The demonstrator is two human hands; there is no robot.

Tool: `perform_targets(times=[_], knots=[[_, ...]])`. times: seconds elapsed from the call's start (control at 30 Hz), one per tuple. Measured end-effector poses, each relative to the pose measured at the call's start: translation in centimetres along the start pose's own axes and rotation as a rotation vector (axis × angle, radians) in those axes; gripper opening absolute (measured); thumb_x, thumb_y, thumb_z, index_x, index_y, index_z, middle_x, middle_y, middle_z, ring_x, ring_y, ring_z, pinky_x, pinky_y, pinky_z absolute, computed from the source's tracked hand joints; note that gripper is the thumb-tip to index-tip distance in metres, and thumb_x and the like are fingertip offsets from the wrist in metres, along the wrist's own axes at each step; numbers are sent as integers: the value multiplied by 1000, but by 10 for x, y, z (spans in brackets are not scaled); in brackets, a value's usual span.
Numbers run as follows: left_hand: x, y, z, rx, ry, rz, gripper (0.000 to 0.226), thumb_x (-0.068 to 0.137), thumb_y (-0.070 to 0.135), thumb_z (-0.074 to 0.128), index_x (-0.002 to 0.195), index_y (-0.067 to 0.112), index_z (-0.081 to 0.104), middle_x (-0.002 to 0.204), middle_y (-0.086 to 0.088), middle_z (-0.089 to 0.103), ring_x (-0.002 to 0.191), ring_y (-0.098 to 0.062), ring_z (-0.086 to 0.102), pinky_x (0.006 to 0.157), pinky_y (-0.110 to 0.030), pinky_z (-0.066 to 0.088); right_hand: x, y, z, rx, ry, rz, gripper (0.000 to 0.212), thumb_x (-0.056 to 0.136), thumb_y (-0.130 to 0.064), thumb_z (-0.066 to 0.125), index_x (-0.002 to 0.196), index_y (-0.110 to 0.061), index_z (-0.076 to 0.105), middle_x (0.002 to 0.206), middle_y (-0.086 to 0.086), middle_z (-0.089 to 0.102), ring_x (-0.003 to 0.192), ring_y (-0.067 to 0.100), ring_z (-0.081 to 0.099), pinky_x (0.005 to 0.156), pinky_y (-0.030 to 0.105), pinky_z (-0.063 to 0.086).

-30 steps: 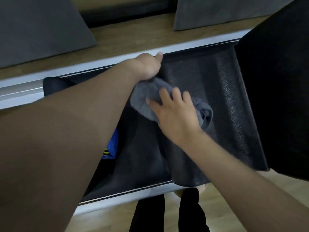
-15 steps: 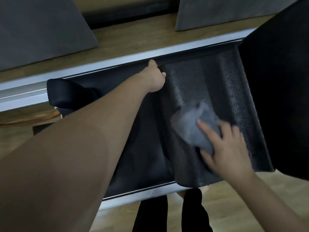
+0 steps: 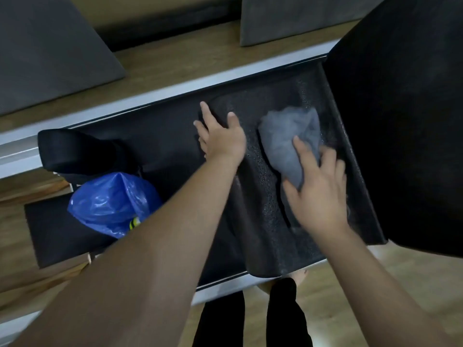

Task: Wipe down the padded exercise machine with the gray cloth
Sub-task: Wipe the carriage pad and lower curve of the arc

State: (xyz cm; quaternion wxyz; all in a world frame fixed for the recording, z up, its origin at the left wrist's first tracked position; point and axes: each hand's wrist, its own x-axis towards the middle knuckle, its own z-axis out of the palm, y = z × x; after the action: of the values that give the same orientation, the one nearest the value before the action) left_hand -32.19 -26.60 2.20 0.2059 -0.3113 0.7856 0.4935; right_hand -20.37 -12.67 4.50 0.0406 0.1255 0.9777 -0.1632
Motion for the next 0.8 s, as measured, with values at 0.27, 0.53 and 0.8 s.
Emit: perform_targets(times=[0.27, 0.53, 0.8], knots=[[-5, -8, 18, 106, 147, 26, 80, 93, 66, 43, 156, 45, -1, 168, 4, 2, 150, -30, 19, 112, -61, 27, -97, 44, -12, 56, -43, 99, 75, 78, -20, 78, 145, -26, 46, 123, 18, 45, 96, 40, 47, 84, 60, 47], [-4, -15, 33, 164, 281, 71, 76, 94, 65, 39, 157, 38, 7, 167, -2, 14, 145, -29, 30, 109, -55, 37, 56, 18, -7, -105, 44, -8, 71, 84, -31, 64, 149, -25, 39, 133, 23, 41, 108, 46, 44, 93, 56, 40], [-5, -14, 33, 177, 303, 90, 75, 95, 63, 38, 157, 37, 6, 167, -2, 13, 147, -29, 28, 109, -52, 35, 51, 17, -6, -125, 23, -26, 74, 84, -32, 63, 152, -27, 35, 134, 19, 42, 106, 41, 44, 91, 53, 41]])
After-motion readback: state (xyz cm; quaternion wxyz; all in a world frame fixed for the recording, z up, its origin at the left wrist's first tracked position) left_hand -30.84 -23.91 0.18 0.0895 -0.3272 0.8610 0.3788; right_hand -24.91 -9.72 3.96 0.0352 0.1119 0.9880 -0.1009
